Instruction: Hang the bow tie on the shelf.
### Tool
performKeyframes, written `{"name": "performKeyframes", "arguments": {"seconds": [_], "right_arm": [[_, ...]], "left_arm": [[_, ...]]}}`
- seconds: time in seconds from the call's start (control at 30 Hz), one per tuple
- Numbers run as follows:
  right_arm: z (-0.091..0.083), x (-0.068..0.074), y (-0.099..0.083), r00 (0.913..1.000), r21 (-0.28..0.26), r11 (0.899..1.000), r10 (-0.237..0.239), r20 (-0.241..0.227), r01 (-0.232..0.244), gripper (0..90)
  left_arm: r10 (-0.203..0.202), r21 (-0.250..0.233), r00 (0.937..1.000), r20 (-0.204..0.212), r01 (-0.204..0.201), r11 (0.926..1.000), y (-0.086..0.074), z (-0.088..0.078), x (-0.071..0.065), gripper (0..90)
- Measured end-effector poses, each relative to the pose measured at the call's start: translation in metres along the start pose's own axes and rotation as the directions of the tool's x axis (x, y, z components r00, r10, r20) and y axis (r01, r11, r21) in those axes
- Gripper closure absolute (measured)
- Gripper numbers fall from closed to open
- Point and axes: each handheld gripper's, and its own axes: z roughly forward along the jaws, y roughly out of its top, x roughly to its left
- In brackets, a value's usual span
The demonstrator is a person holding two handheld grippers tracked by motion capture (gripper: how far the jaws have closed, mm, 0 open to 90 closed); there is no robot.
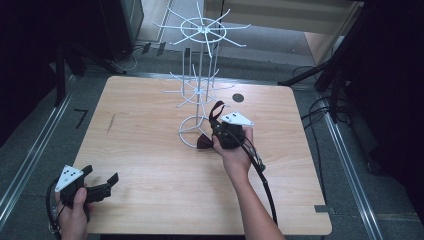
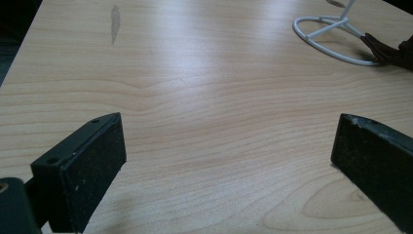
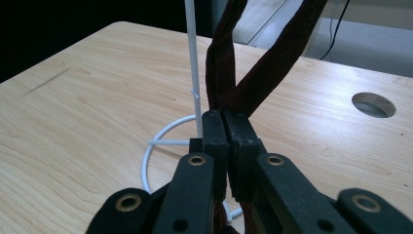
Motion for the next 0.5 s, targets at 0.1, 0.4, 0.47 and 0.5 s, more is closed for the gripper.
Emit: {"name": "performKeyframes", "arguments": {"seconds": [0.1,0.4,0.47,0.5], "right_arm": [[-0.003,-0.005,-0.003,0.9999,-0.017,1.0,-0.001,0.011,0.001,66.7],[-0.016,-0.013,-0.009,0.9976,-0.016,0.999,-0.028,0.064,0.029,15.8],[-0.024,-0.015,-0.011,0.9975,-0.009,0.999,-0.037,0.06,0.038,12.3],[-0.026,-0.015,-0.011,0.9965,-0.009,0.999,-0.044,0.071,0.045,11.1]], "left_arm": [[-0.001,0.0,1.0,0.0,0.001,1.0,0.0,0.0,0.0,0.1],[-0.001,-0.001,1.0,-0.001,0.001,1.0,0.0,0.0,0.0,0.1],[-0.001,-0.002,1.0,-0.002,0.001,1.0,0.0,0.0,0.0,0.1],[-0.001,-0.002,1.0,-0.002,0.001,1.0,0.0,0.0,0.0,0.1]]}}
